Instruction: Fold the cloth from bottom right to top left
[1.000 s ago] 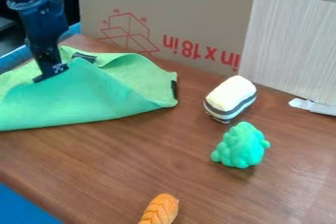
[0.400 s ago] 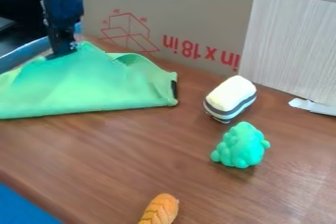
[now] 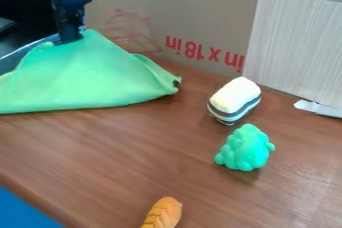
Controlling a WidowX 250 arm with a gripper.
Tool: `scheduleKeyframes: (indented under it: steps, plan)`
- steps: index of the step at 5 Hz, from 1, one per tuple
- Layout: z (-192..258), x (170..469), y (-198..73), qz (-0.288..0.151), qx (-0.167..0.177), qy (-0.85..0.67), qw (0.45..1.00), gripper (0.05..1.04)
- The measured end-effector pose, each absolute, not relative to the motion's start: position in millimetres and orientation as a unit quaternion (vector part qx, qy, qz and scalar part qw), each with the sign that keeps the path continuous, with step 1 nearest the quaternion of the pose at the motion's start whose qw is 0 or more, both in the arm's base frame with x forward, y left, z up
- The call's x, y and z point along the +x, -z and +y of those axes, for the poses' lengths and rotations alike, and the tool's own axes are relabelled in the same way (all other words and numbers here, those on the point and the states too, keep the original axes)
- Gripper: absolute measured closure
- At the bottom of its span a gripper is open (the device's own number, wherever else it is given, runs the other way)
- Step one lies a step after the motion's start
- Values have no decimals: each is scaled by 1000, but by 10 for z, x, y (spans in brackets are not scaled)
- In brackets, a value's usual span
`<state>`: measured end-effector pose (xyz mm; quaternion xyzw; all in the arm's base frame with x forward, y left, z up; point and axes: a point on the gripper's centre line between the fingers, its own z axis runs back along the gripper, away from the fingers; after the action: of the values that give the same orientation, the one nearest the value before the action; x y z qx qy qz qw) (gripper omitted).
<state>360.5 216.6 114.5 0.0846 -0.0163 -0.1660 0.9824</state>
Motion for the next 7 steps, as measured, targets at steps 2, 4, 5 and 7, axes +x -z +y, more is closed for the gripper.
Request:
scheduleKeyframes:
  steps: [2,4,5,7]
  plan:
    - [2369,3895,-1105,1,86,149,985,1031]
    - [2517,4046,-1038,6,85,143,986,1019]
    - [2604,4038,-1044,-14,77,128,989,890]
    - [2655,3963,-1083,-87,78,89,989,361]
